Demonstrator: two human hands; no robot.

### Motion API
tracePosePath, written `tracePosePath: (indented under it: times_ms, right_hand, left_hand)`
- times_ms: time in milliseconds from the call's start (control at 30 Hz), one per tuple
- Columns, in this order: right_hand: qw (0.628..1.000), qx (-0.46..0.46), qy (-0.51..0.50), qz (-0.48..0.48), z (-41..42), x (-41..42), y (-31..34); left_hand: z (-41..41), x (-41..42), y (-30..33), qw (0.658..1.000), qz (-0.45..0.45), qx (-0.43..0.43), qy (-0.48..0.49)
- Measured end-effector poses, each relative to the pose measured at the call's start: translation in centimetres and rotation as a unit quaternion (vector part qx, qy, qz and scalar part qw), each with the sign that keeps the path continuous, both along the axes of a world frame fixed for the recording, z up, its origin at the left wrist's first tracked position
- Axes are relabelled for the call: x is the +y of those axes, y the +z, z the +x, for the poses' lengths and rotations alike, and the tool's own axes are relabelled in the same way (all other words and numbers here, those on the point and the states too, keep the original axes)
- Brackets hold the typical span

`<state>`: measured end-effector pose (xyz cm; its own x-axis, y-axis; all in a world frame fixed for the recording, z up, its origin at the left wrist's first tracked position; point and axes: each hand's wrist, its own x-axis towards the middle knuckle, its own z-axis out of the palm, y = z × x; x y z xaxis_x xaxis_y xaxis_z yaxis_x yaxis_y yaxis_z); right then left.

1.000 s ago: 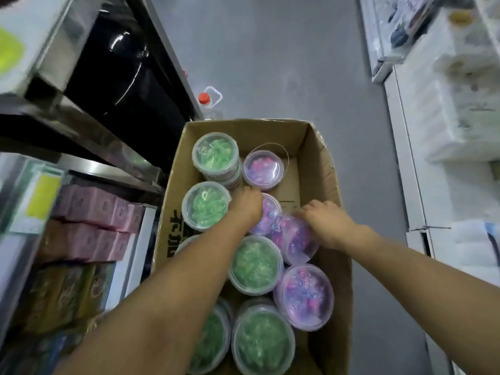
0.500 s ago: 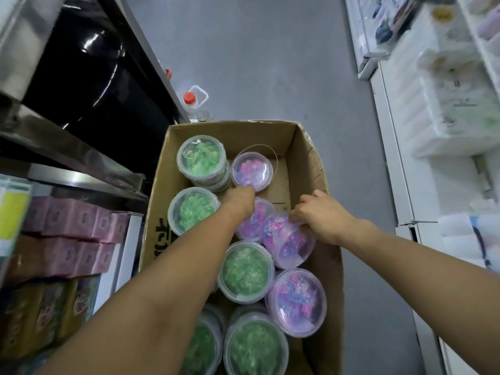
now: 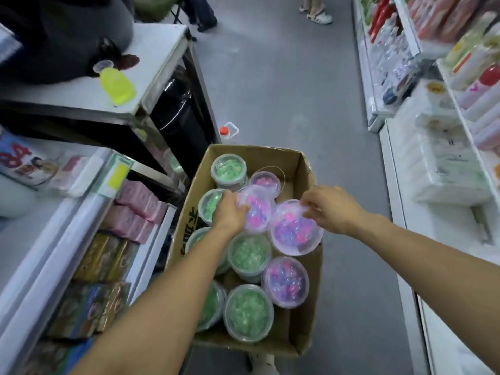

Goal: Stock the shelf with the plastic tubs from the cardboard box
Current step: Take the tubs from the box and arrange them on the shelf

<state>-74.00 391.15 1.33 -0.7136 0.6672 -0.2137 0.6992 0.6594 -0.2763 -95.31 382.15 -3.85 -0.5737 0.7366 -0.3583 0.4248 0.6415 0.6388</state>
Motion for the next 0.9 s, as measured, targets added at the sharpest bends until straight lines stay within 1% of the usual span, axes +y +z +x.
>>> tracePosePath:
  times_ms: [100, 200, 267, 367, 433, 533, 600, 733, 900]
  right_hand:
    - [0.994, 0.064, -0.067, -0.060, 1.5, -2.8, 2.6]
    - [0.966, 0.142, -0.133, -0.167, 3.1, -6.0, 5.6]
    - [0.947, 0.169, -0.169, -0.215, 4.0, -8.3, 7.8]
    - [0.925, 0.205, -0.187, -0.260, 4.8, -12.0, 10.8]
    - [0.915, 0.224, -0.173, -0.286, 5.0, -14.8, 12.8]
    - [0.905, 0.248, -0.138, -0.318, 5.0, -18.9, 16.1]
    - [0.903, 0.247, -0.105, -0.335, 4.5, -21.6, 18.2]
    - [0.893, 0.240, -0.057, -0.376, 2.3, -27.0, 21.8]
    - [0.889, 0.236, 0.059, -0.389, -2.2, -35.1, 25.3]
  left_hand:
    - [0.6, -6.0, 3.8, 0.991, 0.070, -0.054, 0.099]
    - [2.1, -13.1, 6.9, 0.979, 0.102, -0.081, 0.157]
    - [3.8, -17.7, 8.8, 0.970, 0.116, -0.106, 0.187]
    - [6.9, -23.8, 12.1, 0.937, 0.159, -0.182, 0.253]
    - [8.7, -27.8, 14.3, 0.920, 0.174, -0.199, 0.288]
    - [10.8, -33.8, 17.3, 0.894, 0.211, -0.204, 0.340]
    - [12.0, -37.9, 19.5, 0.875, 0.240, -0.206, 0.367]
    - [13.0, -45.9, 23.6, 0.850, 0.282, -0.184, 0.405]
    - [12.5, -56.1, 26.7, 0.818, 0.315, -0.167, 0.451]
